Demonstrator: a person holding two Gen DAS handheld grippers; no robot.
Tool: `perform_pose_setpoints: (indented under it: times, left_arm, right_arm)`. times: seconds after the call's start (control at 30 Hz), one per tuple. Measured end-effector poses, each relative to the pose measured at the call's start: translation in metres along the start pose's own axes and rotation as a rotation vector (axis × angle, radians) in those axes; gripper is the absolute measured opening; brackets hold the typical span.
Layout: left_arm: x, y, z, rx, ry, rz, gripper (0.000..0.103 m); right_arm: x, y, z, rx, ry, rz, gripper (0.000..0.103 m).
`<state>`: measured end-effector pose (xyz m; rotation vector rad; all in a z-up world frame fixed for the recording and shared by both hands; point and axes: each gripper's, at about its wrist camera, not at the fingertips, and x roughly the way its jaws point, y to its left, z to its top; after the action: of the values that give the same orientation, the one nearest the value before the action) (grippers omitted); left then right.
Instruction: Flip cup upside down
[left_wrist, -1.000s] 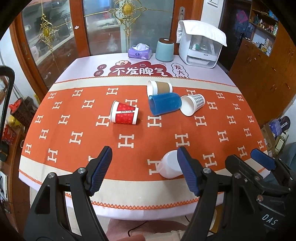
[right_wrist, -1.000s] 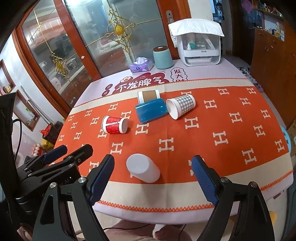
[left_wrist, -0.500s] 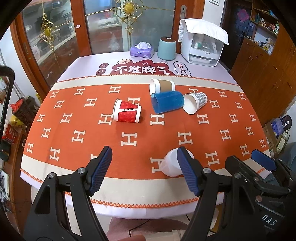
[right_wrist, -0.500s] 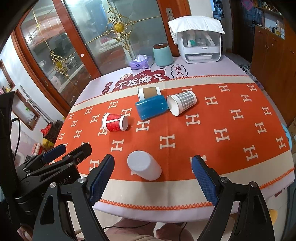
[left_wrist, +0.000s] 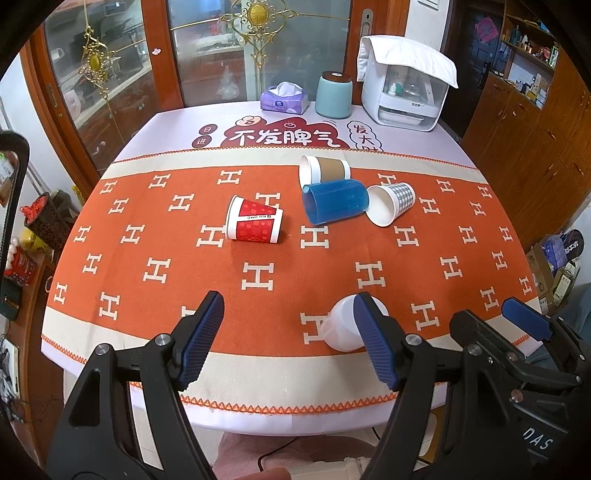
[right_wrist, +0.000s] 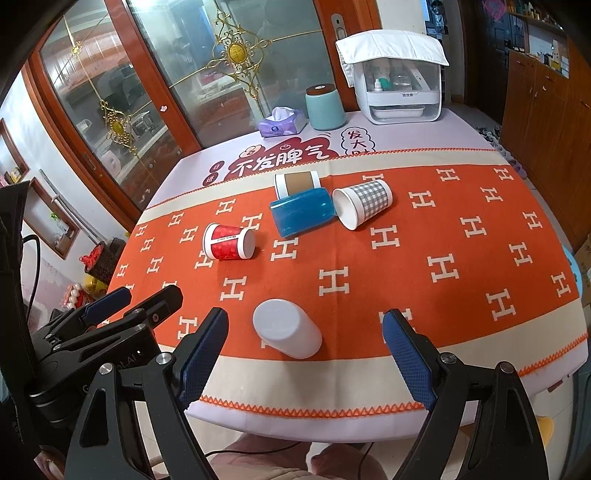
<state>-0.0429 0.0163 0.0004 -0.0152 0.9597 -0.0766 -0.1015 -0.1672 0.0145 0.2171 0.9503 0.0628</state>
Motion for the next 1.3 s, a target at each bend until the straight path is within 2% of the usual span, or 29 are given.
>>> perform_pose_setpoints:
  times: [1.3]
  left_arm:
    - [0.009,0.004,-0.003,-0.004,0.020,0.007,0.070]
  right_arm:
    - [0.011,-0.001,-0.003,0.001,0.016,0.008,0.087]
